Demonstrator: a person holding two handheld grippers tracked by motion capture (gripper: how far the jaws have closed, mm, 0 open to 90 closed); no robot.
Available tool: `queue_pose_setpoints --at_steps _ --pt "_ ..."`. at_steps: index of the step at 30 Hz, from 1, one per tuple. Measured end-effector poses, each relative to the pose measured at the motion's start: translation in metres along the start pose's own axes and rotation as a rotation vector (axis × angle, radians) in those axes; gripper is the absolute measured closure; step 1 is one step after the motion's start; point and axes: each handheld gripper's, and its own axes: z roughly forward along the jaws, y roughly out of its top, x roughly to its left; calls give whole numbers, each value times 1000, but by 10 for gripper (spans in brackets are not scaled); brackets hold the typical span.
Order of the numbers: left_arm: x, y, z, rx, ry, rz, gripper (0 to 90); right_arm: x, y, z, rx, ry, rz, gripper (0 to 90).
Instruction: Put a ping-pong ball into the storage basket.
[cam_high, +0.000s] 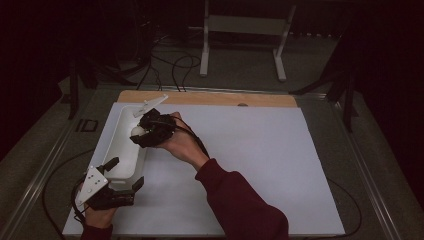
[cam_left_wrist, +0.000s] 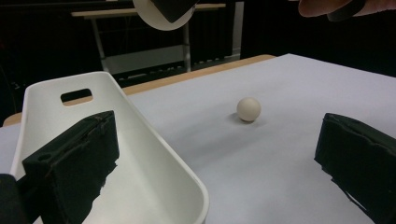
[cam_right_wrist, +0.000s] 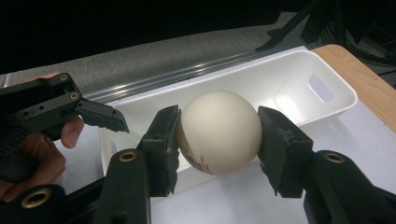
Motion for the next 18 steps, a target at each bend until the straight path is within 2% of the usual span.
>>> queue_pose_setpoints --at_steps 18 --pt "0 0 0 -1 -1 1 0 3 3 6 -5 -5 4 505"
